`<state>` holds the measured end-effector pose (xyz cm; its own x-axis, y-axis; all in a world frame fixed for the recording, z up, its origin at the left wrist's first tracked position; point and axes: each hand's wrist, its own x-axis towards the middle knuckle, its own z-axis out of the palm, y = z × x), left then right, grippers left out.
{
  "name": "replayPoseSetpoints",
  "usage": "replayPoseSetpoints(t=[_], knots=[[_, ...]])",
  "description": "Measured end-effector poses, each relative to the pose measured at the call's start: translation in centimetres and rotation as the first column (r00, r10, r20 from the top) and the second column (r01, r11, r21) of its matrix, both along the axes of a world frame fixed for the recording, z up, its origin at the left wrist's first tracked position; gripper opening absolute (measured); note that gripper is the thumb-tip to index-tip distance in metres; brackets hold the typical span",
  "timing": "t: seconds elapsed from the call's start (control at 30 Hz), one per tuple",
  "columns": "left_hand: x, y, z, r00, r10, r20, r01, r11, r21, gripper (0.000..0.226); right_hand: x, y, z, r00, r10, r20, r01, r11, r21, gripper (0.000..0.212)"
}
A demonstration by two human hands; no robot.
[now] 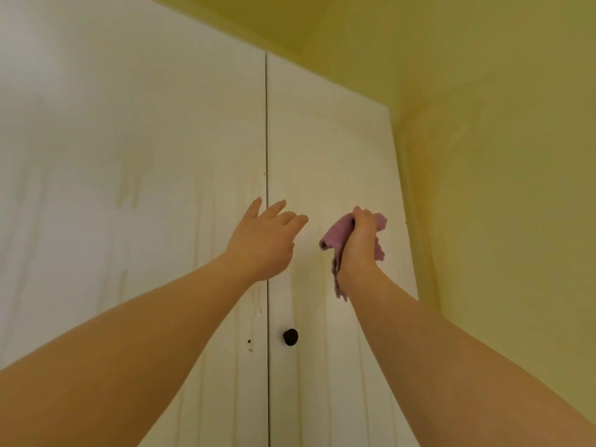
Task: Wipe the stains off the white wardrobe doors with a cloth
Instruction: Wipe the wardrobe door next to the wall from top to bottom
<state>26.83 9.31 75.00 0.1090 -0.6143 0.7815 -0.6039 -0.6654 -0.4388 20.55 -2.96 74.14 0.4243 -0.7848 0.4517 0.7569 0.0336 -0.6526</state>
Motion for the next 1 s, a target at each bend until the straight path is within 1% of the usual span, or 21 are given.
replayPoseSetpoints(t=[0.03,0.07,0.1,0.13,0.17,0.2,0.23,0.33,0.4,0.47,0.53,0.6,0.67,0.73,0.8,0.87,0.93,0.97,1.0], knots=[[1.0,0.2,0.3,0.999,0.037,-0.010,-0.037,0.999,-0.002,0.054,0.7,0.0,0.2,1.000,-0.009,0.015,0.009,1.000,-0.019,0.060],[1.9,0.4,0.4,0.997,0.064,-0.042,-0.065,0.998,-0.016,0.057,1.6,0.1,0.4,0.998,-0.061,0.020,0.061,0.997,-0.047,0.059],[2.9,0.6,0.6,0.993,0.090,-0.074,-0.093,0.995,-0.032,0.060,2.5,0.5,0.7,0.993,-0.110,0.035,0.113,0.991,-0.070,0.063],[3.5,0.7,0.8,0.989,0.118,-0.085,-0.123,0.991,-0.050,0.062,2.9,0.9,0.7,0.986,-0.163,0.044,0.166,0.982,-0.094,0.072],[4.1,0.7,1.1,0.987,0.146,-0.063,-0.149,0.987,-0.062,0.063,3.7,0.9,0.6,0.975,-0.215,0.046,0.220,0.967,-0.130,0.082],[4.6,0.7,1.4,0.986,0.167,-0.024,-0.169,0.983,-0.067,0.064,4.5,1.0,0.5,0.964,-0.263,0.029,0.264,0.950,-0.167,0.088],[5.0,0.6,1.6,0.985,0.174,0.012,-0.173,0.983,-0.067,0.064,5.5,0.9,0.6,0.952,-0.306,0.018,0.304,0.931,-0.202,0.087],[5.7,0.0,2.2,0.984,0.166,0.066,-0.161,0.984,-0.079,0.063,6.6,-0.2,1.5,0.913,-0.409,0.006,0.388,0.861,-0.330,0.065],[6.0,-0.3,2.9,0.980,0.181,0.087,-0.172,0.980,-0.098,0.062,6.8,-0.9,2.4,0.877,-0.477,0.052,0.455,0.793,-0.405,0.058],[6.3,-0.4,4.0,0.973,0.207,0.101,-0.191,0.970,-0.148,0.061,6.9,-1.1,3.4,0.845,-0.529,0.073,0.491,0.717,-0.494,0.057],[6.6,-0.6,5.1,0.964,0.244,0.107,-0.218,0.953,-0.211,0.061,7.0,-1.0,4.5,0.829,-0.550,0.102,0.501,0.648,-0.574,0.059],[6.8,-0.5,6.0,0.952,0.284,0.111,-0.248,0.934,-0.257,0.059,7.3,-0.8,5.3,0.805,-0.572,0.158,0.524,0.559,-0.643,0.063],[7.1,-0.8,7.3,0.946,0.300,0.125,-0.245,0.912,-0.330,0.057,8.0,-1.4,6.5,0.786,-0.578,0.220,0.547,0.485,-0.682,0.069],[7.3,-0.6,8.6,0.944,0.300,0.135,-0.232,0.899,-0.371,0.055,8.7,-1.7,7.8,0.771,-0.590,0.238,0.551,0.432,-0.714,0.074],[7.8,-0.7,9.5,0.947,0.289,0.137,-0.212,0.888,-0.408,0.053,9.5,-2.0,8.8,0.746,-0.610,0.268,0.556,0.349,-0.754,0.074],[8.2,-0.6,9.9,0.950,0.283,0.128,-0.205,0.880,-0.428,0.051,10.1,-2.3,9.7,0.725,-0.623,0.295,0.540,0.247,-0.805,0.064],[8.7,-0.6,9.7,0.937,0.307,0.166,-0.210,0.876,-0.435,0.048,10.7,-2.4,10.1,0.711,-0.607,0.356,0.535,0.139,-0.833,0.046],[9.0,-0.4,9.6,0.927,0.318,0.198,-0.205,0.874,-0.441,0.046,11.0,-2.3,10.2,0.707,-0.594,0.383,0.538,0.101,-0.837,0.039],[9.3,-0.3,9.4,0.919,0.314,0.239,-0.181,0.873,-0.453,0.044,11.1,-2.3,10.2,0.704,-0.589,0.397,0.542,0.083,-0.836,0.035]])
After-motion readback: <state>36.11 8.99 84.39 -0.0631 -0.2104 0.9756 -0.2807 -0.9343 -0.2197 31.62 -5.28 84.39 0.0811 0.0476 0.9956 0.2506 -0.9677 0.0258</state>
